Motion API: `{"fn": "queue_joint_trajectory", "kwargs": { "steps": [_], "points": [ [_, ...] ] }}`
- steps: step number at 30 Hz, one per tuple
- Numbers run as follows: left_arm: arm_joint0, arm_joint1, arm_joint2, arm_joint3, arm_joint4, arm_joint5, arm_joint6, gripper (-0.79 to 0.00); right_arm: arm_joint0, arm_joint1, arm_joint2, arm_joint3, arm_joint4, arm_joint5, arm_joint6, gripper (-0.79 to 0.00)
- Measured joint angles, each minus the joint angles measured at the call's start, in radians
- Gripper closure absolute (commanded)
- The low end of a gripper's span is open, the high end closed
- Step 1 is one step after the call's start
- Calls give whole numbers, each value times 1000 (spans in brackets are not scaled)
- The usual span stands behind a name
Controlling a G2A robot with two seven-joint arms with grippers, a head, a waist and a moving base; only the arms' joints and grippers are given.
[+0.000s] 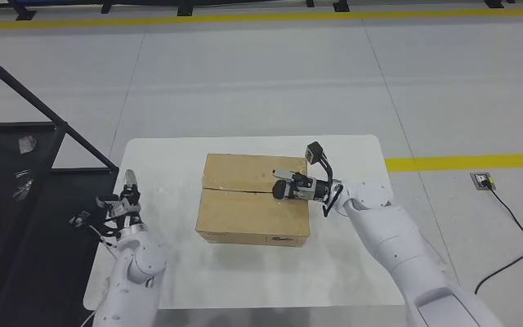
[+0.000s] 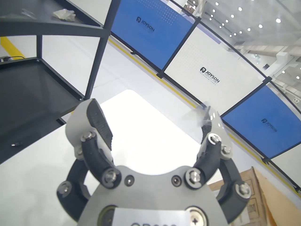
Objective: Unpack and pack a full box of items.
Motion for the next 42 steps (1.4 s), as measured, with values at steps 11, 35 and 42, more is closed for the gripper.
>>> {"fn": "queue_joint_trajectory", "kwargs": {
  "steps": [11, 35, 42],
  "points": [
    [90, -4, -31, -186, -30, -4, -13, -785, -3, 0, 7, -24, -11, -10, 2, -785],
    [127, -24, 15, -422, 37, 35, -26, -785, -164, 93, 180, -262, 8, -109, 23, -785],
    [113, -31, 44, -451, 68, 46, -32, -785, -229, 119, 228, -347, 6, -88, 21, -785]
  ]
}}
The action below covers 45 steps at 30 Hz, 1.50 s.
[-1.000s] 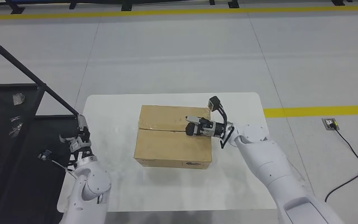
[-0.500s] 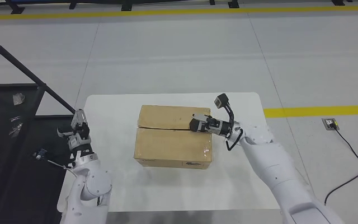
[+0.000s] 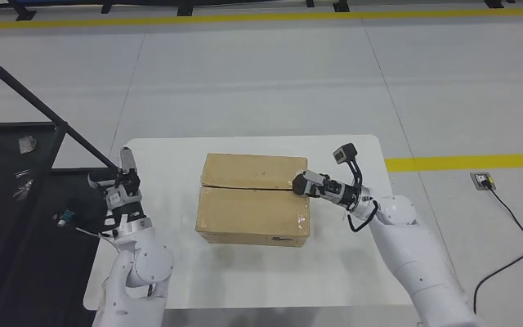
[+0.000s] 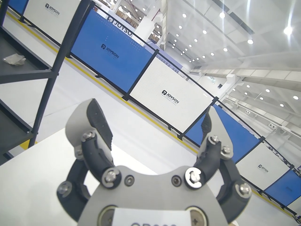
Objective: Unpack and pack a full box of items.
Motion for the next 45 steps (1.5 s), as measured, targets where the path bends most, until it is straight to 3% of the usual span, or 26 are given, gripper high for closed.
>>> {"fn": "queue_joint_trajectory", "kwargs": {
  "steps": [9, 12, 19, 22, 26, 31, 40, 45],
  "points": [
    [4, -2, 20, 24, 65, -45, -13, -785, -27, 13, 13, -43, -2, 25, -1, -785],
    [19, 9, -17, 96, 124, -128, -20, -785, -26, 16, 12, -45, -7, 35, -2, -785],
    [50, 67, -120, 368, 457, -451, -83, -785, -12, 19, 7, -32, -3, 44, 1, -785],
    [35, 84, -125, 474, 580, -523, -95, -785, -3, 17, -1, -23, 0, 48, 4, -785],
    [-2, 91, -82, 568, 741, -493, -64, -785, 10, 15, -14, -11, 4, 49, 5, -785],
    [-59, 84, -22, 632, 775, -470, -15, -785, 18, 13, -26, 0, 4, 45, 6, -785],
    [-71, 86, -1, 627, 707, -569, 39, -785, 2, 20, -22, -9, 3, 41, -1, -785],
    [-74, 83, 12, 612, 704, -507, 32, -785, -1, 21, -26, -17, 3, 47, -6, -785]
  ]
}}
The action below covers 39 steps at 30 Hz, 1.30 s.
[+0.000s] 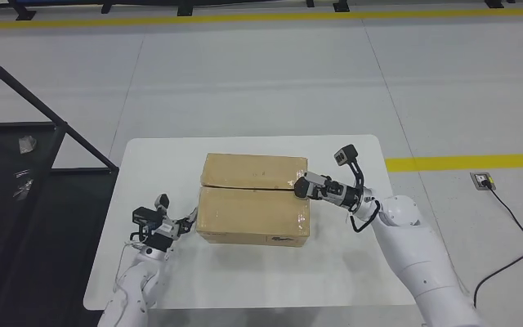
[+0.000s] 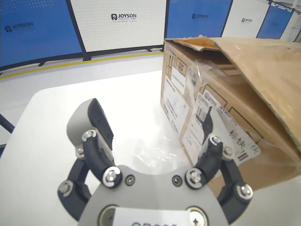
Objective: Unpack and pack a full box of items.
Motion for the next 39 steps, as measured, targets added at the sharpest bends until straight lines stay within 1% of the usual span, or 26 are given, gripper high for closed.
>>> {"fn": "queue_joint_trajectory", "kwargs": {
  "steps": [5, 16, 22, 27, 32, 34, 39],
  "points": [
    [-15, -8, 33, -2, -7, 60, -9, -785, 5, -1, -9, 1, 1, 1, -3, -785],
    [-47, -25, 79, 5, -39, 199, -51, -785, 6, 1, -14, 7, 6, -3, -5, -785],
    [-60, -28, 81, 11, -55, 233, -83, -785, 12, 1, -22, 9, 8, -1, -5, -785],
    [-79, -30, 98, 31, -36, 258, -116, -785, 16, 0, -26, 17, 14, -5, -2, -785],
    [-100, -39, 116, 58, -38, 332, -135, -785, 18, 1, -27, 27, 21, -9, 2, -785],
    [-108, -41, 120, 69, -38, 358, -135, -785, 18, 1, -27, 30, 23, -12, 2, -785],
    [-109, -40, 108, 87, -46, 369, -117, -785, 21, 3, -27, 33, 25, -13, 4, -785]
  ]
}}
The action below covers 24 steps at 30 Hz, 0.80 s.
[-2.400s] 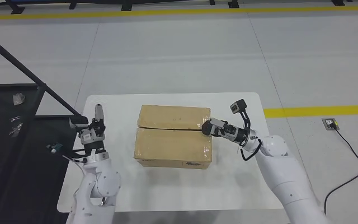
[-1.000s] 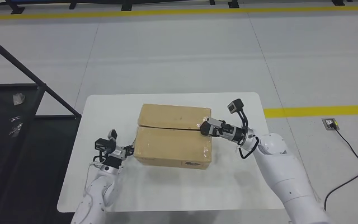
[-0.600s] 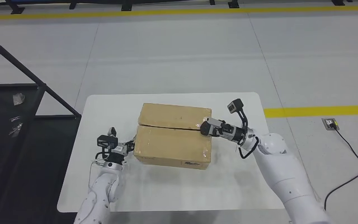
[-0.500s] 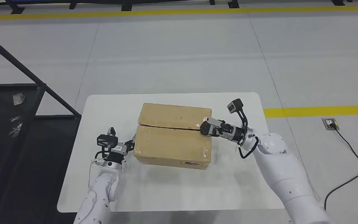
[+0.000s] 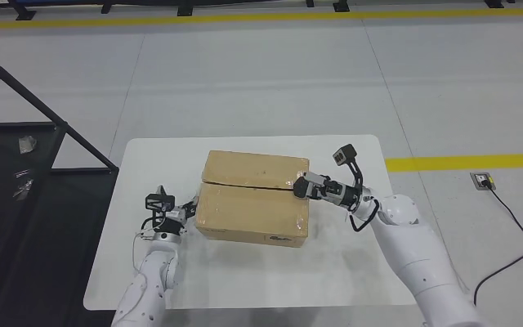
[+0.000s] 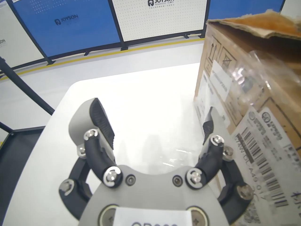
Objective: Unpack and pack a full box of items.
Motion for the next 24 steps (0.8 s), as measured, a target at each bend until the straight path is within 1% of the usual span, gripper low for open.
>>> {"fn": "queue_joint_trajectory", "kwargs": {
  "steps": [7, 12, 15, 19, 24],
  "points": [
    [-7, -2, -28, 21, -59, 44, -16, -785, 17, -4, -13, 14, 5, 4, 3, -785],
    [-25, -13, -18, 47, -95, 91, -31, -785, 26, -7, -21, 27, 10, 0, 8, -785],
    [-48, -21, -11, 70, -133, 105, -54, -785, 28, -7, -23, 32, 11, -5, 7, -785],
    [-81, -30, -2, 103, -152, 147, -56, -785, 26, -7, -23, 35, 12, -8, 5, -785],
    [-115, -40, 2, 140, -179, 198, -83, -785, 21, -4, -21, 32, 13, -10, 3, -785]
  ]
}}
